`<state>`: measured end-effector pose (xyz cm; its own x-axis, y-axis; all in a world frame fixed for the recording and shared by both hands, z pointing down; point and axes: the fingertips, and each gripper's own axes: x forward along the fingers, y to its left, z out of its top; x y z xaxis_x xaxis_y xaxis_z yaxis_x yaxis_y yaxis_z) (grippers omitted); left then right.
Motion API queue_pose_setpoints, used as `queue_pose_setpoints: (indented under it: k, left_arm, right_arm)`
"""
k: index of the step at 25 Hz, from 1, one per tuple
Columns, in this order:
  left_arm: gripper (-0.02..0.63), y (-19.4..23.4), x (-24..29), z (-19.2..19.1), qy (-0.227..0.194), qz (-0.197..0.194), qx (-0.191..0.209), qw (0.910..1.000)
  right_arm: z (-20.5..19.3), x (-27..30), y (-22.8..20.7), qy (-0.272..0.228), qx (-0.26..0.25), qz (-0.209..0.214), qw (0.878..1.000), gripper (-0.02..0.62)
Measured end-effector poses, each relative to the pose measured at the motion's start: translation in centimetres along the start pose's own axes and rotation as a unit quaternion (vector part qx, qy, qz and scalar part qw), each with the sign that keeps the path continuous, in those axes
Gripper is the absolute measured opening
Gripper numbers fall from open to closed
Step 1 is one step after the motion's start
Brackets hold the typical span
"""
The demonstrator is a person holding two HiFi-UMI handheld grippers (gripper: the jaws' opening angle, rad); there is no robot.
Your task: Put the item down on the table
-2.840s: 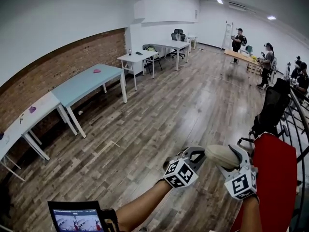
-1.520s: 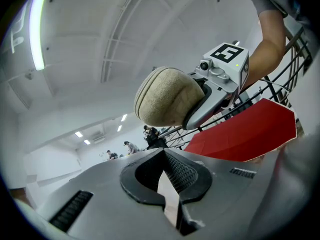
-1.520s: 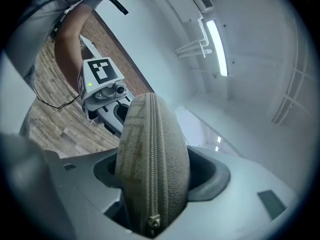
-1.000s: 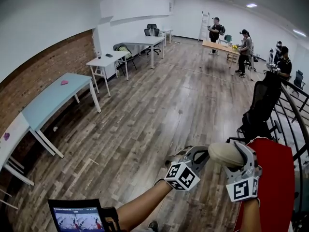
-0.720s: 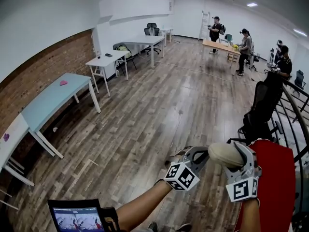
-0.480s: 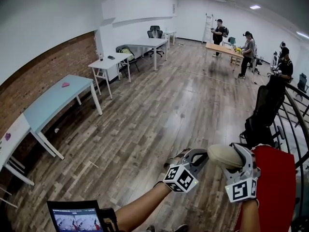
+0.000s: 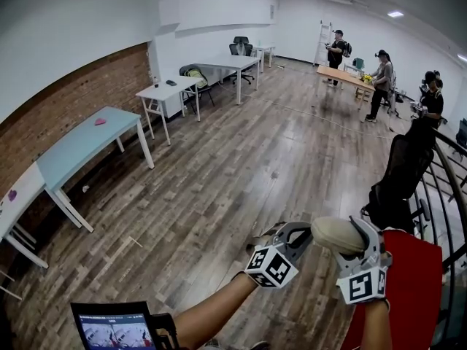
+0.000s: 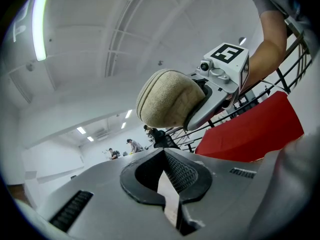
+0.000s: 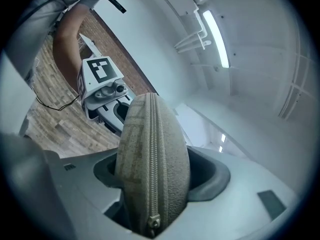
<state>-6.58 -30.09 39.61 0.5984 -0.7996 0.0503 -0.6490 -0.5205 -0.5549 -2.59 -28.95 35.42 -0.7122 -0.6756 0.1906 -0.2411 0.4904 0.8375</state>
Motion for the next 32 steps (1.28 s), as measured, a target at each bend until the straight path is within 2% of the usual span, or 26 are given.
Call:
queue_pose_setpoints:
  k: [6, 15, 23, 32]
  left_arm:
    - [0.002, -1.0, 3.7, 0.1, 0.010, 0.008, 0.002, 0.9999]
    - [0.002, -1.7, 6.7, 1.0, 0.009, 0.006, 0.010, 0.9999]
    - [0.002, 2.6, 9.8, -2.3, 0.001, -0.006, -0.005, 1.0000]
    - [0.002, 7.7, 12.4, -5.1, -0.007, -0.022, 0.000, 0.9997]
  right_arm:
    - [-3.8, -0.6, -1.7, -0.005, 0.003, 0.000, 1.000, 0.304]
    - [-6.4, -1.1, -3.3, -0.006, 0.003, -0.001, 1.000, 0.304]
    - [-7.6, 4.4, -4.8, 0.013, 0.004, 0.004, 1.000, 0.304]
    - [-8.8, 10.1, -7.2, 0.031, 0.015, -0.009, 0.999, 0.304]
